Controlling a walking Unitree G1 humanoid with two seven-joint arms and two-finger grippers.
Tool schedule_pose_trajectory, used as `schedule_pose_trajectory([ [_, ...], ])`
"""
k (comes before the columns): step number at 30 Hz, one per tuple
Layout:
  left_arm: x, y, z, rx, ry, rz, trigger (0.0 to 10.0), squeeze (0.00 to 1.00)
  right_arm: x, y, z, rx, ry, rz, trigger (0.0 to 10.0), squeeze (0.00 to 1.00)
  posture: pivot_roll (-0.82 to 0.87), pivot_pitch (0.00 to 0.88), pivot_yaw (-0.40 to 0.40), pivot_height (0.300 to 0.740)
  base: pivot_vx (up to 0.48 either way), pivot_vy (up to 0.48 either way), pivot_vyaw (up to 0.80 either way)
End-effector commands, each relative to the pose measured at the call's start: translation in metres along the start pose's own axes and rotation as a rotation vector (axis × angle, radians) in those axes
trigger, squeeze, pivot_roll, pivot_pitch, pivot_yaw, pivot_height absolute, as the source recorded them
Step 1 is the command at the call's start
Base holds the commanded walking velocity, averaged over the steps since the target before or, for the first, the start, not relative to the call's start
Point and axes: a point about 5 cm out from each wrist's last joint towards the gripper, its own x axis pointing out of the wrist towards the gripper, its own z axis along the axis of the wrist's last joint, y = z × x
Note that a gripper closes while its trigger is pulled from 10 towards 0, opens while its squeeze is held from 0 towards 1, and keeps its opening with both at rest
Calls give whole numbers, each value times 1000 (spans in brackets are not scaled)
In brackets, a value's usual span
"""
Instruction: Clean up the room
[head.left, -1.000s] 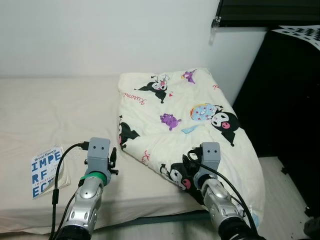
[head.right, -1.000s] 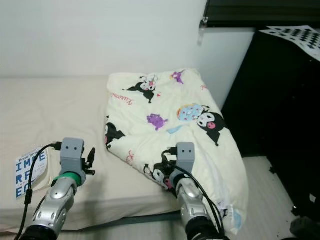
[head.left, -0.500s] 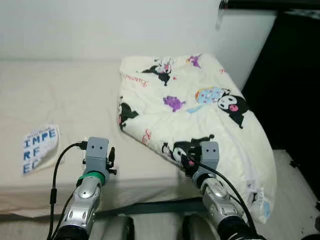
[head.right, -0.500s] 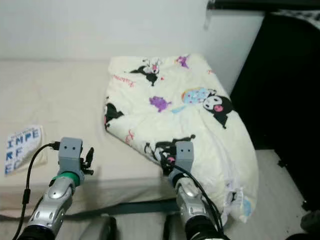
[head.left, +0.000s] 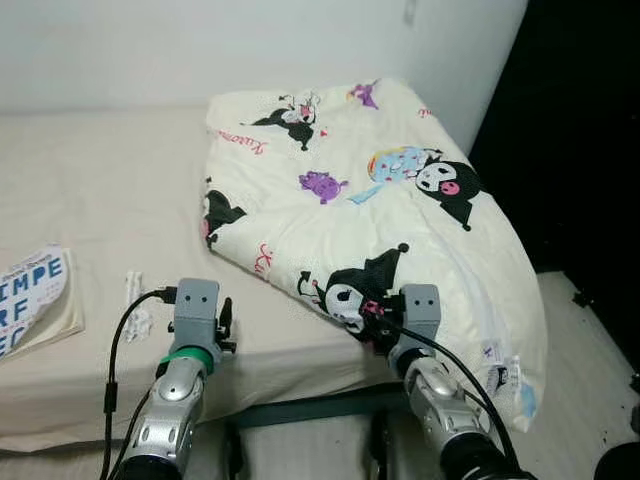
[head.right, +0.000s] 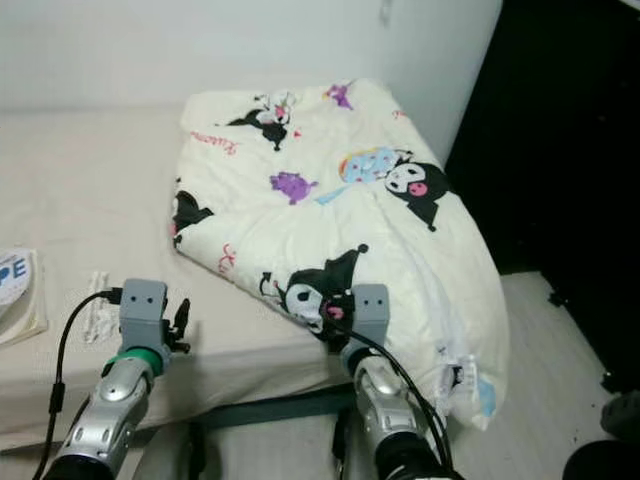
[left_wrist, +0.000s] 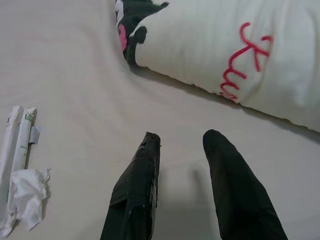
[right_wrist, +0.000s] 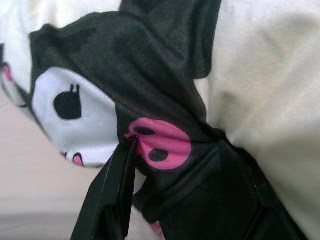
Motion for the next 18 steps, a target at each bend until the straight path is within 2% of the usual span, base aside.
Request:
schedule_pose_trajectory([
  [1, -4, 5, -6, -1, 20, 24, 10000, 0, 2, -5, 4, 29, -7, -15, 10000, 0, 38, 0, 17, 577, 0, 0, 0],
  [2, -4, 5, -6, -1, 20, 24, 10000, 0, 2, -5, 4, 29, -7, -15, 10000, 0, 38, 0, 17, 577, 0, 0, 0],
  [4, -8, 8, -5, 4, -3, 34, 10000, 0, 7, -9, 23, 49, -85, -21, 10000, 0, 40, 3, 6, 557, 0, 0, 0],
  [7, -10, 8, -4, -1, -18, 31, 10000, 0, 8, -12, 28, 53, -109, -25, 10000, 0, 43, 7, -2, 557, 0, 0, 0],
  [8, -13, 9, -1, -34, -49, 13, 10000, 0, 9, -12, 44, 110, -186, 39, 10000, 0, 44, 10, -9, 557, 0, 0, 0],
  [11, -14, 9, 0, -39, -60, 3, 10000, 0, 9, -12, 50, 125, -217, 77, 10000, 0, 44, 12, -10, 557, 0, 0, 0],
  [12, -16, 9, 1, -40, -69, -8, 10000, 0, 9, -11, 55, 131, -239, 114, 10000, 0, 44, 13, -11, 557, 0, 0, 0],
  [13, -19, 9, 1, -38, -77, -30, 10000, 0, 7, -10, 61, 139, -252, 204, 10000, 0, 43, 18, -9, 557, 0, 0, 0],
  [14, -19, 9, 1, -38, -77, -30, 10000, 0, 7, -10, 61, 139, -252, 204, 10000, 0, 43, 18, -9, 557, 0, 0, 0],
  [16, -25, 10, 0, -29, -82, -72, 10000, 0, 0, -6, 68, 152, -227, 407, 10000, 0, 44, 23, -6, 557, 0, 0, 0],
  [17, -25, 10, 0, -29, -82, -72, 10000, 0, 0, -6, 68, 152, -227, 407, 10000, 0, 44, 23, -6, 557, 0, 0, 0],
  [18, -28, 11, -1, -24, -79, -91, 10000, 0, -9, -4, 68, 123, -186, 543, 10000, 0, 44, 26, -5, 557, 0, 0, 0],
])
